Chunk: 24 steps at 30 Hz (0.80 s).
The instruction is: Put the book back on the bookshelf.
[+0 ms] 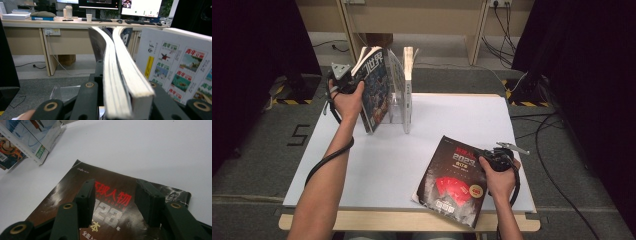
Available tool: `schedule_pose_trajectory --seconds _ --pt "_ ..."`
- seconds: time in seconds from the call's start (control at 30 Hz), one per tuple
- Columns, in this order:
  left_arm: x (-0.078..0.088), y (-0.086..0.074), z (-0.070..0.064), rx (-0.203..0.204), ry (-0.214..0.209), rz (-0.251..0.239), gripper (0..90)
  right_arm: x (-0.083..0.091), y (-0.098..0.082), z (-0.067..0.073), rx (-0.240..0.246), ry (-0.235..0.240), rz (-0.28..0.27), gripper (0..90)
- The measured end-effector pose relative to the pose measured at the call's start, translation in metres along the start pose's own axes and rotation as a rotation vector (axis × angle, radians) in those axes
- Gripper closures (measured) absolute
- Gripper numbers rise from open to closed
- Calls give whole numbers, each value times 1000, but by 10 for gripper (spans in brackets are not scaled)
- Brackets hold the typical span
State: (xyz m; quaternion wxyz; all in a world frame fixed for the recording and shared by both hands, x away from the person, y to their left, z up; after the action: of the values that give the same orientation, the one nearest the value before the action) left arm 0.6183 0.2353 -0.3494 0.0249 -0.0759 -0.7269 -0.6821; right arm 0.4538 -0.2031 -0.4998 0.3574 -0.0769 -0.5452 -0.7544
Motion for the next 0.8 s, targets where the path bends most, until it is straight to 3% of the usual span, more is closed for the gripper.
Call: schedule_pose_trajectory --seconds 0.2,0.5,0.7,0.8 --pt "6 -1 7 -27 -15 22 709 0 0 0 -4 -1 1 521" --pt "13 2 13 -24 -19 29 639 0 -1 1 -6 0 3 520" --pt "20 4 15 4 -25 32 551 1 0 1 -8 -5 3 519" --pt "24 4 17 45 -40 51 504 1 -1 1 -6 -7 5 518"
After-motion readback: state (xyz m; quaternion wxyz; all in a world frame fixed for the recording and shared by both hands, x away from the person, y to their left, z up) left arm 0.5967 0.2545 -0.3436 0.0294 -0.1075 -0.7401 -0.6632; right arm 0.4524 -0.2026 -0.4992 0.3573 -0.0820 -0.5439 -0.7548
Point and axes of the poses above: each handheld gripper's, and its own axes: x roughly backward along the jaws, y roughly out of its top, z roughly to its left, the point moved 7 cm from there along -x, roughly forward along the jaws, and after that the axes turned 7 degrees about y, right-handed, at the moved point
